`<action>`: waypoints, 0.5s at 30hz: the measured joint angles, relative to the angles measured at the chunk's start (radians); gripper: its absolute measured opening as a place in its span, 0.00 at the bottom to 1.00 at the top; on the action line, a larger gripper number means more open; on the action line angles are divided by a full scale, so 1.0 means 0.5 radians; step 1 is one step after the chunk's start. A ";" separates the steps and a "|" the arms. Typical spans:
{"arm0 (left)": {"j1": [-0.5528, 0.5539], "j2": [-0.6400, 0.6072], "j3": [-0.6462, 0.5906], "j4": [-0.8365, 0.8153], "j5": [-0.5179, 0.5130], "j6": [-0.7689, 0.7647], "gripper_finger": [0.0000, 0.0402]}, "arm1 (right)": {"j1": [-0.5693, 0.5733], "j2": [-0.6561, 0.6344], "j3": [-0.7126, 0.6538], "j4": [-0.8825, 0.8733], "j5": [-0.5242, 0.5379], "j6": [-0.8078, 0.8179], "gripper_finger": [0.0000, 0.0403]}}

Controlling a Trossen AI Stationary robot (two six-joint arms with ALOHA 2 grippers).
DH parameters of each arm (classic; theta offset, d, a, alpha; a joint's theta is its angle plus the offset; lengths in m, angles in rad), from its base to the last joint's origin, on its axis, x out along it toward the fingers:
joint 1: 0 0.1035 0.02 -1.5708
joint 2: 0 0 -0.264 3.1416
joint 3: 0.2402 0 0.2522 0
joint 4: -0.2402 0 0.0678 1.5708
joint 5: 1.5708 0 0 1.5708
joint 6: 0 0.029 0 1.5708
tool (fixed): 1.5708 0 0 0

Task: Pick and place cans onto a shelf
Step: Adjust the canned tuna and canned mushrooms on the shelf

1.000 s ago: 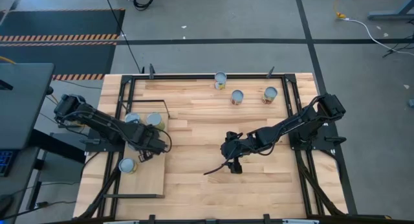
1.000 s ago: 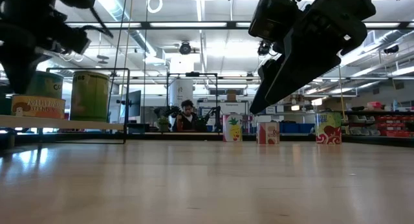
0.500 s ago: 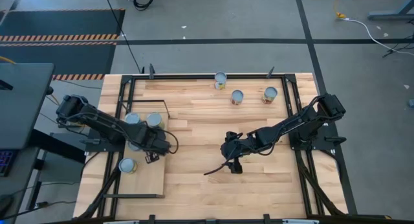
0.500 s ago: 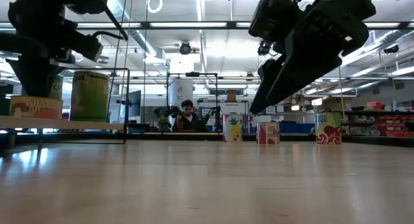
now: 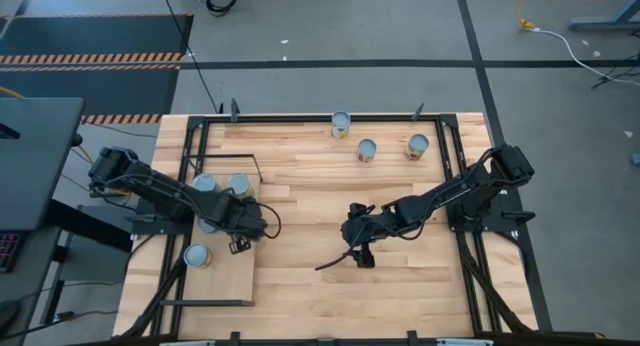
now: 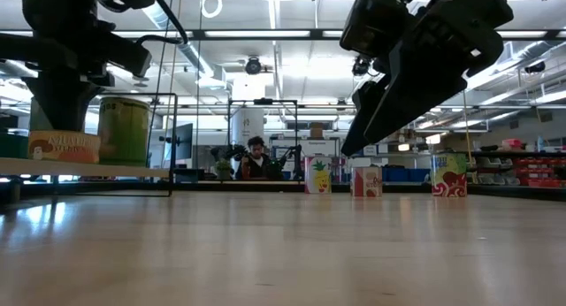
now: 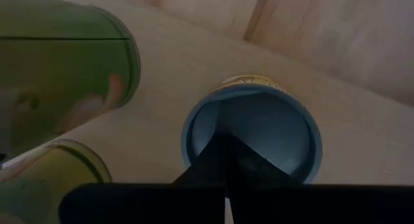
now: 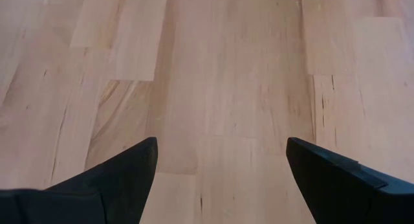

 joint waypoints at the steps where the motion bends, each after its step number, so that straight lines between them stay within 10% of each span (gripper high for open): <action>1: 0.000 0.000 0.000 -0.003 0.000 -0.001 0.01 | 0.000 0.000 0.000 0.000 0.000 0.000 0.87; 15: 0.000 0.000 0.000 -0.012 0.001 -0.001 0.01 | 0.013 -0.028 0.000 0.077 -0.060 -0.107 0.87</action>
